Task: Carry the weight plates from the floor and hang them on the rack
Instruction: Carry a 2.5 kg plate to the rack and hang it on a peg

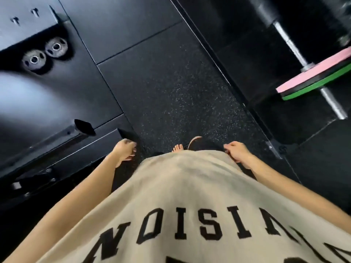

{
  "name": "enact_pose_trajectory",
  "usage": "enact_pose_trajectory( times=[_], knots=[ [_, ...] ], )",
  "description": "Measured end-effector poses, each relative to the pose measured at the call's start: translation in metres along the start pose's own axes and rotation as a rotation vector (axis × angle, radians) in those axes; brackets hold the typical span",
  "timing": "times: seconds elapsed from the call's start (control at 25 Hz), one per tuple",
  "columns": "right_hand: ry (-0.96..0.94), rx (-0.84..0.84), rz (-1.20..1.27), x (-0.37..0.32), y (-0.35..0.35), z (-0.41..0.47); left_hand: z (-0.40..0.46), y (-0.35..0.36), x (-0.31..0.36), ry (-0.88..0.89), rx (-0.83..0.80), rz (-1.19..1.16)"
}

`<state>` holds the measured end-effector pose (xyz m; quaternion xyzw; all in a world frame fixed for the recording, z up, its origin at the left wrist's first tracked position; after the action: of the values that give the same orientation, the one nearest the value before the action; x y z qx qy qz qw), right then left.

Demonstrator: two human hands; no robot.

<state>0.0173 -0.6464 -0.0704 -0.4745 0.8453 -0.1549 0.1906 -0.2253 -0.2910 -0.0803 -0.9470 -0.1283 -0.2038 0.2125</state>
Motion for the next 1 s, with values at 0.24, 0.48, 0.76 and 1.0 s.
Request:
enact_pose_trajectory(
  times=[0.24,0.48,0.76,1.0],
  knots=[
    [-0.140,-0.101,-0.234,-0.227,-0.022,0.081,0.093,-0.072,0.111,-0.008,0.148,-0.197],
    [-0.289,-0.193,-0.528,-0.475,-0.014,0.116,0.117,-0.096,0.127,-0.338,0.224,-0.420],
    [-0.515,-0.259,-0.860,-0.719,0.090,0.108,0.173,-0.165,0.163,-0.429,0.391,-0.642],
    [-0.549,-0.286,-0.974,-0.865,0.207,0.086,0.244,-0.295,0.162,-0.420,0.344,-0.640]
  ],
)
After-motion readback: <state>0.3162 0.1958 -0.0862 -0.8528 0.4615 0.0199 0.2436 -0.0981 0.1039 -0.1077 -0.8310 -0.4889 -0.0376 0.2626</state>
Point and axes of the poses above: each hand's wrist, its own z-axis towards the middle knuckle, its own y-axis out of the palm, x = y × z, the point moved 9 cm from there along z, towards the middle knuckle, and after that the axes turned 6 degrees about y, right-handed, at the moved point
